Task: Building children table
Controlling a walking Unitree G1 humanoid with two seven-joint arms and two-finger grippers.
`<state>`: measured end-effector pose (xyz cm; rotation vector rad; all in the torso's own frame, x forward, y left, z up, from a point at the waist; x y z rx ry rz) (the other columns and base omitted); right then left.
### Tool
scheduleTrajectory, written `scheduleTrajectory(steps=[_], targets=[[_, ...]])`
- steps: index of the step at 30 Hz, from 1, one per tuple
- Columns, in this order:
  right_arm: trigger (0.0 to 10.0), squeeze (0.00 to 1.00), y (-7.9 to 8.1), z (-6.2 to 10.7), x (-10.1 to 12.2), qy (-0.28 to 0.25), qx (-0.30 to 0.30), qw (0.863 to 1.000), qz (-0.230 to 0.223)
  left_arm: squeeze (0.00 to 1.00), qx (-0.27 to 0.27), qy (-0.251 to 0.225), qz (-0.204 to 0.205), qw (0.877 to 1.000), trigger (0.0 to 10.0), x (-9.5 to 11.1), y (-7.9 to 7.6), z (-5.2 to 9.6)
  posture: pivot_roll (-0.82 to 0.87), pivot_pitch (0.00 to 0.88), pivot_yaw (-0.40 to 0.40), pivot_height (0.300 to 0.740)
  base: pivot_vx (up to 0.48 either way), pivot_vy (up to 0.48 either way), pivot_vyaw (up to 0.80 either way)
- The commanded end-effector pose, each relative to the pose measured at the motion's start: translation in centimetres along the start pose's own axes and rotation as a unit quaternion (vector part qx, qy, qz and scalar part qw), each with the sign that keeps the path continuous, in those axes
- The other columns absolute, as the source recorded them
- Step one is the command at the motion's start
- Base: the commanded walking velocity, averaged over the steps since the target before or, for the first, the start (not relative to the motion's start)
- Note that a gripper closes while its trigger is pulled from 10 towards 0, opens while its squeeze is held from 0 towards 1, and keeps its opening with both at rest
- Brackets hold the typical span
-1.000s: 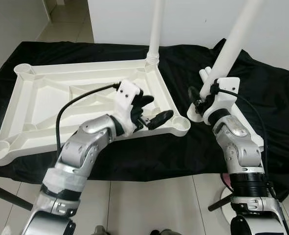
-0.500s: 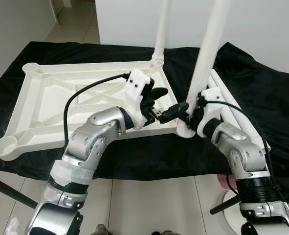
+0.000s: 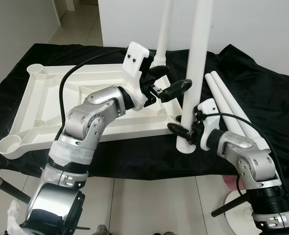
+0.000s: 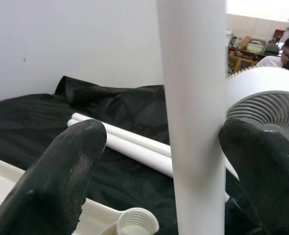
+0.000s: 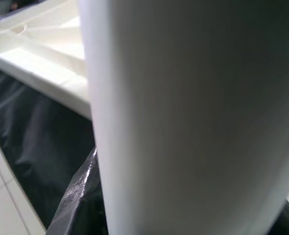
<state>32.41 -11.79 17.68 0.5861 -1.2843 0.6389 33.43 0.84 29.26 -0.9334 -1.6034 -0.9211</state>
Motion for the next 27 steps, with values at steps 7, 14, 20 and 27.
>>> scheduleTrajectory(steps=[7,14,20,27], targets=[[10.0,0.0,2.3,0.4,-1.0,0.031,0.069,0.997,0.014,0.0,-0.141,-0.016,0.057,0.988,10.0,1.3,-2.6,-0.7,-0.02,0.009,-0.022,0.74,0.0,0.0,0.0],[10.0,0.0,3.0,0.5,-1.4,0.041,0.089,0.995,0.017,0.0,-0.209,-0.043,0.113,0.97,8.8,2.7,-3.7,-0.4,-0.03,0.02,-0.019,0.74,0.0,0.0,0.0],[10.0,0.0,2.9,0.7,-1.4,0.042,0.087,0.995,0.015,0.0,-0.224,-0.04,0.12,0.966,0.0,2.8,-3.9,-0.1,-0.03,0.036,-0.016,0.74,0.0,0.0,0.0],[10.0,0.0,2.6,0.7,-1.5,0.043,0.08,0.996,0.012,0.0,-0.203,-0.031,0.111,0.972,0.0,2.7,-3.3,-0.4,-0.02,0.049,-0.01,0.74,0.0,0.0,0.0]])
Point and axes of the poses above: a point about 5 cm out from each wrist's last joint towards the gripper, its own z axis pointing back from the gripper into the wrist, its own x axis along the axis of the wrist's last joint, y = z × x, the point moved 4 cm from there along -z, pointing out of the wrist towards the gripper, and after that the axes turned 6 degrees about -z, right-handed, at the moved point
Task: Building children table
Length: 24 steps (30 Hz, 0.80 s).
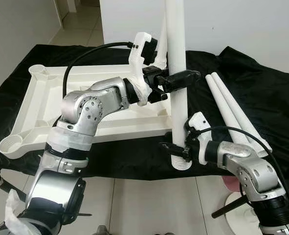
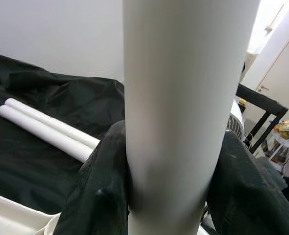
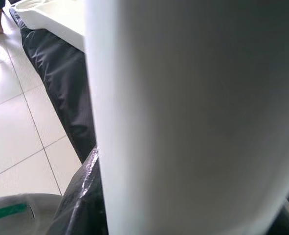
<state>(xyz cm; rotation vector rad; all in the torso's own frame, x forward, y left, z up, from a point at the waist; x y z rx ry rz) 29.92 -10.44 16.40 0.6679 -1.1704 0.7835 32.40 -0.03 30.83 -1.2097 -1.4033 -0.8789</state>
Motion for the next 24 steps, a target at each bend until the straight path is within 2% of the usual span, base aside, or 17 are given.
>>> scheduleTrajectory(steps=[1,8,9,10,14,15,18,19,20,23,24], targets=[[10.0,0.0,0.0,0.2,0.0,0.001,0.0,1.0,-0.001,0.0,-0.13,-0.011,-0.009,0.991,0.0,0.6,-2.4,-0.1,-0.02,0.049,-0.01,0.74,0.0,0.0,0.0],[10.0,0.0,-0.2,0.1,0.4,-0.008,-0.005,1.0,0.001,0.0,-0.12,-0.011,0.003,0.993,0.0,1.4,-2.3,-0.1,-0.02,0.059,-0.002,0.74,0.0,0.0,0.0],[10.0,1.0,-0.2,0.1,0.9,-0.026,-0.003,1.0,-0.008,0.0,-0.098,-0.012,-0.001,0.995,2.5,2.1,-1.9,-0.2,-0.02,0.061,0.001,0.74,0.0,0.0,0.0],[10.0,1.0,-0.1,0.1,1.6,-0.043,-0.001,0.999,-0.009,0.0,-0.078,-0.013,-0.004,0.997,10.0,2.8,-1.4,-0.4,-0.02,0.063,0.004,0.74,0.0,0.0,0.0],[10.0,1.0,-0.3,0.2,2.7,-0.072,-0.009,0.997,-0.003,0.0,-0.05,-0.02,0.005,0.999,10.0,4.2,-0.7,-0.5,-0.02,0.063,0.006,0.74,0.0,0.0,0.0],[10.0,0.04,-0.5,0.2,3.2,-0.085,-0.017,0.996,0.0,0.0,-0.033,-0.026,0.012,0.999,10.0,4.8,-0.1,-0.7,-0.01,0.062,0.007,0.74,0.0,0.0,0.0],[10.0,0.04,-0.8,0.2,3.6,-0.098,-0.024,0.995,0.0,0.0,-0.015,-0.031,0.018,0.999,10.0,5.4,0.4,-0.8,-0.01,0.062,0.007,0.74,0.0,0.0,0.0],[10.0,0.0,-1.0,0.2,4.0,-0.108,-0.033,0.994,0.0,0.0,0.0,-0.029,0.013,0.999,10.0,5.7,0.8,-1.0,-0.02,0.061,0.011,0.74,0.0,0.0,0.0],[10.0,0.0,-1.0,0.2,4.0,-0.108,-0.033,0.994,0.0,0.0,0.0,-0.029,0.013,0.999,10.0,5.7,0.8,-1.0,-0.02,0.061,0.011,0.74,0.0,0.0,0.0],[10.0,0.0,-1.8,-0.2,5.1,-0.139,-0.068,0.988,-0.002,0.0,0.052,-0.028,0.009,0.998,10.0,6.3,2.3,-1.3,-0.02,0.059,0.016,0.74,0.0,0.0,0.0],[10.0,0.0,-1.8,-0.2,5.1,-0.139,-0.068,0.988,-0.002,0.0,0.052,-0.028,0.009,0.998,10.0,6.3,2.3,-1.3,-0.02,0.059,0.016,0.74,0.0,0.0,0.0]])
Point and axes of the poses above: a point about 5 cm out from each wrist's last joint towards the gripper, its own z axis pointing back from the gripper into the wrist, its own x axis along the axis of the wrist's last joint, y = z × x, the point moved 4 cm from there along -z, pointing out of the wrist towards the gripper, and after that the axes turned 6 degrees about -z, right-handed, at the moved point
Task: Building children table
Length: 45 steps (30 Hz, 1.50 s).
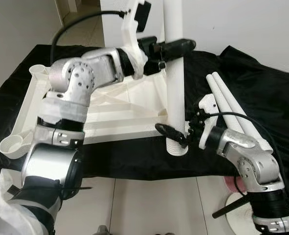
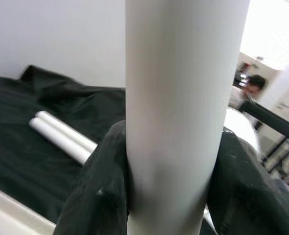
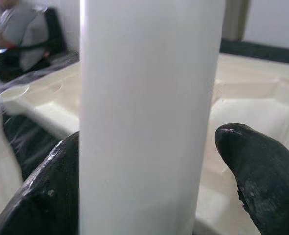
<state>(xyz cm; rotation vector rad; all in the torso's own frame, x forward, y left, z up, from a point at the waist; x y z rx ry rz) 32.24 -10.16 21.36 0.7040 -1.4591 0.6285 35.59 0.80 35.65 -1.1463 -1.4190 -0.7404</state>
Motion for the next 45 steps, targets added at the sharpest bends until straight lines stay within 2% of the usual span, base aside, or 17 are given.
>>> scheduleTrajectory(steps=[1,4,6,8,10,13,15,17,18,22,30,31,40,41,42,44,45], targets=[[10.0,0.0,-0.5,-0.2,0.0,-0.005,-0.022,1.0,0.002,0.0,0.0,-0.022,-0.012,1.0,10.0,1.4,-0.3,-0.5,-0.02,0.059,0.016,0.74,0.0,0.0,0.0],[10.0,0.0,-1.0,-0.7,0.2,-0.014,-0.046,0.999,0.007,0.0,0.02,-0.023,-0.019,0.999,10.0,1.6,0.1,-0.7,-0.02,0.058,0.019,0.74,0.0,0.0,0.0],[10.0,0.0,-1.9,-1.6,0.3,-0.027,-0.102,0.994,0.004,0.0,0.066,-0.03,-0.041,0.997,10.0,1.8,1.2,-1.1,-0.02,0.057,0.02,0.74,0.0,0.0,0.0],[10.0,0.0,-2.1,-1.9,0.3,-0.031,-0.117,0.993,0.002,0.0,0.078,-0.032,-0.046,0.995,10.0,1.9,1.5,-1.2,-0.02,0.057,0.02,0.74,0.0,0.0,0.0],[10.0,0.0,-3.1,-2.8,0.1,-0.035,-0.177,0.984,-0.001,0.0,0.14,-0.037,-0.089,0.985,10.0,2.1,2.5,-2.0,-0.03,0.054,0.015,0.74,0.0,0.0,0.0],[10.0,0.0,-3.1,-2.8,0.1,-0.035,-0.177,0.984,-0.001,0.0,0.14,-0.037,-0.089,0.985,10.0,2.1,2.5,-2.0,-0.03,0.054,0.015,0.74,0.0,0.0,0.0],[10.0,0.0,-3.6,-3.3,0.0,-0.031,-0.216,0.975,0.027,0.0,0.179,-0.037,-0.126,0.975,10.0,2.4,2.9,-2.6,-0.03,0.055,0.014,0.74,0.0,0.0,0.0],[10.0,0.0,-3.8,-3.6,0.0,-0.03,-0.232,0.971,0.042,0.0,0.194,-0.037,-0.137,0.971,10.0,2.5,2.9,-3.0,-0.03,0.055,0.014,0.74,0.0,0.0,0.0],[10.0,0.0,-4.2,-4.0,0.2,-0.033,-0.259,0.963,0.062,0.0,0.21,-0.037,-0.149,0.966,10.0,2.6,2.9,-3.5,-0.03,0.057,0.015,0.74,0.0,0.0,0.0],[10.0,0.0,-4.1,-4.7,0.6,-0.049,-0.29,0.952,0.078,0.0,0.22,-0.037,-0.17,0.96,10.0,2.4,2.5,-4.2,-0.03,0.059,0.014,0.74,0.0,0.0,0.0],[10.0,0.0,-3.9,-5.5,0.9,-0.062,-0.302,0.949,0.068,0.0,0.224,-0.05,-0.154,0.961,10.0,1.8,2.0,-5.1,-0.04,0.066,0.009,0.74,0.0,0.0,0.0],[10.0,0.0,-4.3,-5.7,1.3,-0.072,-0.309,0.945,0.071,0.0,0.221,-0.052,-0.15,0.962,10.0,1.6,1.6,-5.5,-0.04,0.066,0.006,0.74,0.0,0.0,0.0],[10.0,0.0,-6.0,-5.5,2.1,-0.087,-0.35,0.929,0.08,0.0,0.217,-0.062,-0.148,0.963,10.0,1.7,1.0,-6.2,-0.03,0.062,-0.006,0.74,0.0,0.0,0.0],[7.5,0.0,-6.1,-5.5,2.0,-0.088,-0.352,0.929,0.072,0.0,0.217,-0.063,-0.147,0.963,10.0,1.7,0.9,-6.2,-0.03,0.063,-0.008,0.74,0.0,0.0,0.0],[5.8,0.0,-6.0,-5.6,1.8,-0.085,-0.351,0.93,0.071,0.0,0.217,-0.064,-0.148,0.963,10.0,1.8,0.9,-6.2,-0.03,0.062,-0.009,0.74,0.0,0.0,0.0],[5.8,0.0,-6.0,-5.6,1.7,-0.084,-0.35,0.93,0.072,0.0,0.217,-0.065,-0.148,0.963,10.0,1.8,0.9,-6.2,-0.03,0.062,-0.009,0.74,0.0,0.0,0.0],[0.0,0.0,-6.0,-5.7,1.3,-0.079,-0.351,0.93,0.072,0.0,0.218,-0.067,-0.149,0.962,10.0,1.9,0.8,-6.2,-0.02,0.062,-0.011,0.74,0.0,0.0,0.0]])
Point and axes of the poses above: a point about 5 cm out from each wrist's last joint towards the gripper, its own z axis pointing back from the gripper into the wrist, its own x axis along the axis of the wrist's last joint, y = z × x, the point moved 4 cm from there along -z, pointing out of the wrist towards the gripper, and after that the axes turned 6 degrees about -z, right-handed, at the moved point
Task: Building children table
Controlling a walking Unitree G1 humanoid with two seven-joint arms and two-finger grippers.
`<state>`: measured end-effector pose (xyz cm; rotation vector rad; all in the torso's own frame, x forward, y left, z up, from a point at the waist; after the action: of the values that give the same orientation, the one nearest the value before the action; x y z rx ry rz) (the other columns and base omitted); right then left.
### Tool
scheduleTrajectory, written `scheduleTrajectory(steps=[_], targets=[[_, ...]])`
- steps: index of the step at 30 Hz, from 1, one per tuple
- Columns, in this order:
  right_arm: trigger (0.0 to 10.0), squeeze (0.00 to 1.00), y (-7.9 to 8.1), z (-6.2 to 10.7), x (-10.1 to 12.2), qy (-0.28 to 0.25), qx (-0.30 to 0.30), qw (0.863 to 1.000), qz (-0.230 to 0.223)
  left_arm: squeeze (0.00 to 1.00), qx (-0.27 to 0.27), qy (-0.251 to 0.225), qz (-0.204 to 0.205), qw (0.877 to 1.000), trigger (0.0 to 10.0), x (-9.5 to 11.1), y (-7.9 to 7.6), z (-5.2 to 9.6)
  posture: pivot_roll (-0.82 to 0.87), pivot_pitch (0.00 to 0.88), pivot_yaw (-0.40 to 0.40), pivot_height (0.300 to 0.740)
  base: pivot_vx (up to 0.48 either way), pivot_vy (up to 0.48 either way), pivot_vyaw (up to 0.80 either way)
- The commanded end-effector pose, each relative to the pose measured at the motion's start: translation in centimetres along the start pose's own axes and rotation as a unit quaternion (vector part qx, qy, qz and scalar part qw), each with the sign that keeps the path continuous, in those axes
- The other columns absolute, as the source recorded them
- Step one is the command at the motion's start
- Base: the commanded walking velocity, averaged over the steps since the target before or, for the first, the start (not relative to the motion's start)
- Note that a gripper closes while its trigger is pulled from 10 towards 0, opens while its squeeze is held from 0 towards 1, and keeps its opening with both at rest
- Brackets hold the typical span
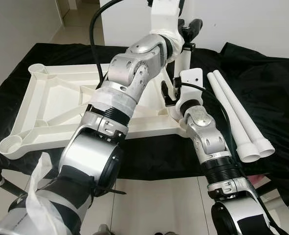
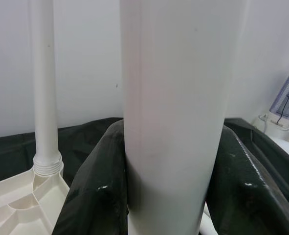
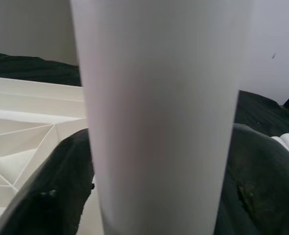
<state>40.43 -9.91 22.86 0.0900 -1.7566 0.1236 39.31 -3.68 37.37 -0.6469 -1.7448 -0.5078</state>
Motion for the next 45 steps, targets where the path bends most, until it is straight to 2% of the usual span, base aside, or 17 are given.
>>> scheduleTrajectory(steps=[1,17,18,20,21,22,23,25,26,32,33,36,41,42,44,45], targets=[[0.0,0.0,0.0,-0.1,-0.8,0.011,-0.005,1.0,-0.001,0.0,-0.005,-0.019,-0.008,1.0,10.0,1.1,-0.7,-0.2,-0.02,0.062,-0.011,0.74,0.0,0.0,0.0],[0.0,0.0,-0.1,-0.3,-1.0,0.009,-0.004,1.0,0.0,0.0,-0.012,-0.025,-0.011,1.0,10.0,1.5,-1.3,-0.4,-0.03,0.059,-0.007,0.74,0.0,0.0,0.0],[5.8,0.0,-0.2,-0.3,-0.9,0.01,-0.008,1.0,0.001,0.0,-0.013,-0.024,-0.014,1.0,10.0,1.4,-1.4,-0.4,-0.03,0.059,-0.007,0.74,0.0,0.0,0.0],[5.8,0.0,-0.2,-0.4,-0.9,0.01,-0.011,1.0,0.001,0.0,-0.013,-0.023,-0.016,1.0,10.0,1.4,-1.5,-0.5,-0.03,0.059,-0.007,0.74,0.0,0.0,0.0],[10.0,0.0,-0.4,-0.5,-0.8,0.008,-0.017,1.0,-0.012,0.0,-0.014,-0.03,-0.043,0.998,10.0,1.5,-1.6,-0.5,-0.02,0.059,-0.008,0.74,0.0,0.0,0.0],[10.0,0.0,-0.5,-0.5,-0.7,0.007,-0.02,1.0,-0.019,0.0,-0.018,-0.034,-0.029,0.999,10.0,1.5,-1.7,-0.4,-0.02,0.06,-0.007,0.74,0.0,0.0,0.0],[10.0,0.0,-0.5,-0.5,-0.7,0.007,-0.022,0.999,-0.026,0.11,-0.021,-0.039,-0.018,0.999,10.0,1.5,-1.7,-0.4,-0.02,0.062,-0.005,0.74,0.0,0.0,0.0],[10.0,0.0,-0.5,-0.5,-0.7,0.008,-0.023,0.999,-0.03,0.11,-0.023,-0.042,-0.008,0.999,10.0,1.6,-1.7,-0.4,-0.02,0.062,-0.005,0.74,0.0,0.0,0.0],[10.0,0.0,-0.5,-0.5,-0.6,0.007,-0.025,0.999,-0.033,1.0,-0.025,-0.047,0.002,0.999,10.0,1.7,-1.7,-0.3,-0.03,0.064,-0.004,0.74,0.0,0.0,0.0],[10.0,0.0,-1.3,-0.6,-0.2,-0.001,-0.047,0.998,-0.052,1.0,-0.045,-0.067,0.002,0.997,10.0,2.4,-2.1,0.0,-0.03,0.065,-0.004,0.74,0.0,0.0,0.0],[10.0,0.0,-1.7,-0.6,-0.1,-0.004,-0.056,0.997,-0.059,0.0,-0.063,-0.083,0.015,0.994,10.0,2.9,-2.6,0.2,-0.03,0.068,-0.005,0.74,0.0,0.0,0.0],[10.0,0.0,-2.5,-0.6,0.0,-0.009,-0.073,0.995,-0.071,0.0,-0.086,-0.103,0.03,0.991,10.0,3.5,-3.1,0.6,-0.03,0.07,-0.008,0.74,0.0,0.0,0.0],[10.0,0.0,-3.5,-0.4,-0.2,-0.011,-0.095,0.993,-0.075,0.0,-0.091,-0.11,0.047,0.989,10.0,3.6,-2.8,1.0,-0.02,0.074,-0.013,0.74,0.0,0.0,0.0],[10.0,0.0,-3.9,-0.1,-0.3,-0.014,-0.109,0.991,-0.076,0.0,-0.094,-0.117,0.05,0.987,10.0,3.5,-2.5,1.5,-0.02,0.072,-0.013,0.74,0.0,0.0,0.0],[10.0,0.0,-3.9,-0.1,-0.3,-0.014,-0.109,0.991,-0.076,0.0,-0.094,-0.117,0.05,0.987,10.0,3.5,-2.5,1.5,-0.02,0.072,-0.013,0.74,0.0,0.0,0.0],[10.0,0.0,-4.4,0.3,-0.6,-0.016,-0.119,0.99,-0.075,0.0,-0.08,-0.122,0.054,0.988,10.0,2.8,-1.6,2.0,-0.02,0.069,-0.007,0.74,0.0,0.0,0.0]])
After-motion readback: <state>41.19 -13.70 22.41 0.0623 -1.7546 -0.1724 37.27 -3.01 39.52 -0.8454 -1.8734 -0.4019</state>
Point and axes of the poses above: a point about 5 cm out from each wrist's last joint towards the gripper, its own z axis pointing back from the gripper into the wrist, its own x axis along the axis of the wrist's last joint, y = z × x, the point moved 4 cm from there along -z, pointing out of the wrist towards the gripper, and after that the axes turned 6 degrees about -z, right-handed, at the moved point
